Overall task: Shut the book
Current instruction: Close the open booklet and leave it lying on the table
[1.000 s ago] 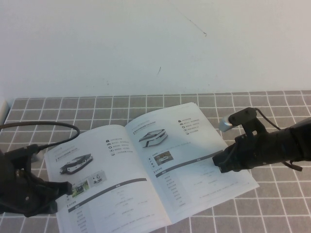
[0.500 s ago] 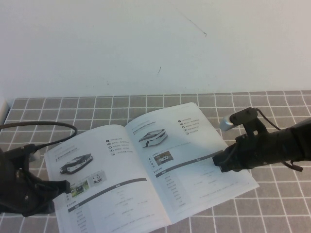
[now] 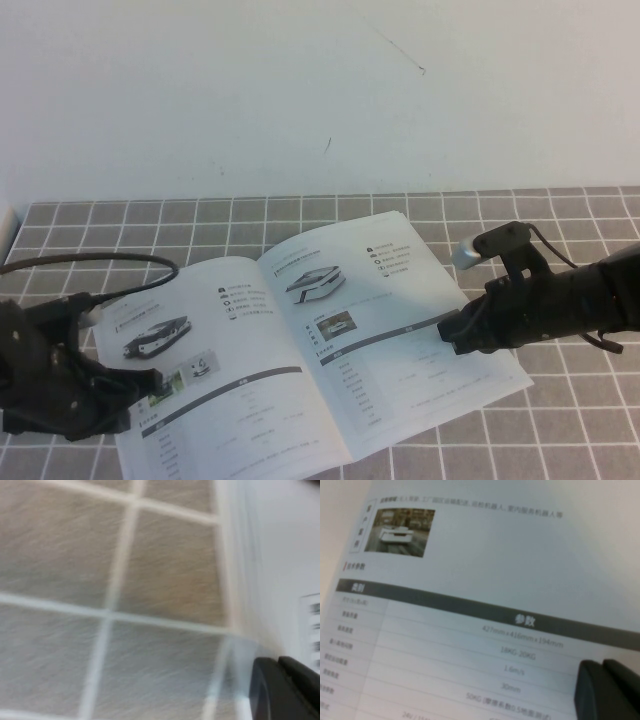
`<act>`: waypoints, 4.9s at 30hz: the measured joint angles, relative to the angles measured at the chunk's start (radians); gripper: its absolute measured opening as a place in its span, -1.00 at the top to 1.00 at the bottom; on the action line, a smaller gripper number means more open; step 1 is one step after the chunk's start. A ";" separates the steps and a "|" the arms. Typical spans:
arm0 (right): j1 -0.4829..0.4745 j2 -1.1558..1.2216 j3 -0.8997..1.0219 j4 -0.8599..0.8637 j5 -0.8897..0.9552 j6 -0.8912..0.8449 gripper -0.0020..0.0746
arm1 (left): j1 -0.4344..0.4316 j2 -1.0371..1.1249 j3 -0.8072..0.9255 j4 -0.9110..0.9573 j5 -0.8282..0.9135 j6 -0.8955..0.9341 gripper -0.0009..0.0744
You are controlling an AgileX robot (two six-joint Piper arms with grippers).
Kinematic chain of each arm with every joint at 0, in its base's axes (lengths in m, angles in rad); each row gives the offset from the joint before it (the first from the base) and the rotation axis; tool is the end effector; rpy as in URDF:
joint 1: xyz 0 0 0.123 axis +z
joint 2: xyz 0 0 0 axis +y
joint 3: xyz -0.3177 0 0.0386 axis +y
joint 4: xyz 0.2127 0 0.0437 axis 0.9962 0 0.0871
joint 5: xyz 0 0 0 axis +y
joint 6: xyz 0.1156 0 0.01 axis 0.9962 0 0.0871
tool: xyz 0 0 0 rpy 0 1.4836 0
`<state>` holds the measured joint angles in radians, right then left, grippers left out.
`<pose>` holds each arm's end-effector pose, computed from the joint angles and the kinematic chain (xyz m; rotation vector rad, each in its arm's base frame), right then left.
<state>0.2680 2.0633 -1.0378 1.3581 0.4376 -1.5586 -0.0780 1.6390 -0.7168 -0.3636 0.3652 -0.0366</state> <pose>0.3591 0.1486 0.1346 -0.7688 2.4491 0.5717 0.2654 -0.0356 0.1879 -0.3797 2.7468 -0.2969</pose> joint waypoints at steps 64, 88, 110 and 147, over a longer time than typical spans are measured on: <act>0.244 0.114 -0.261 -0.148 0.076 0.168 0.95 | -0.100 -0.020 -0.087 0.528 0.163 -0.406 0.99; 0.244 0.131 -0.283 -0.224 0.092 0.367 0.95 | -0.087 0.084 -0.138 0.890 0.112 -0.729 0.99; 0.241 0.134 -0.287 -0.224 0.102 0.407 0.95 | -0.017 0.104 -0.161 0.451 0.078 -0.360 0.99; 0.238 0.136 -0.288 -0.224 0.106 0.454 0.95 | -0.021 0.079 -0.171 0.487 0.139 -0.399 0.99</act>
<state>0.5064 2.1993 -1.3259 1.1336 0.5434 -1.1047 -0.0986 1.7178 -0.8881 0.1235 0.5046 -0.4352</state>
